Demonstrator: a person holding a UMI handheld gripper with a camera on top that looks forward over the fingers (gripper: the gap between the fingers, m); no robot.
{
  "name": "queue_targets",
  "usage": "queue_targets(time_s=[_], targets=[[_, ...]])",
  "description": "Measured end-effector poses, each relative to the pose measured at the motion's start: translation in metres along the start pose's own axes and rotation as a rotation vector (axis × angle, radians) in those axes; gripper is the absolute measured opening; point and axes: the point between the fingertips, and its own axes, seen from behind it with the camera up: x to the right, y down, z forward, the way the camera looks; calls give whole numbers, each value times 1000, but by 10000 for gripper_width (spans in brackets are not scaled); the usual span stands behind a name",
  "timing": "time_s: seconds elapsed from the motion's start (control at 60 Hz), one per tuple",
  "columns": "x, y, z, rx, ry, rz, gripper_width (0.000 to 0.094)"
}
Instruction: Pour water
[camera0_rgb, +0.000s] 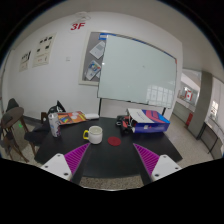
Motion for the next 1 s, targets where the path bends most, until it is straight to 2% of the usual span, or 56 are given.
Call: queue_targets(time_s=[0.133,0.3,0.517,0.667,0.817,1.0], targets=[[-14,29,7,-38,-6,-10,844],[-65,89,27,-99,-2,-22,844],[-175,141,52,-200,-35,22,846],[-270,129,104,-190,-101,90,848],[-337,88,175,-100,-144,80,848],[-377,35,258,-5,-159,81,846]])
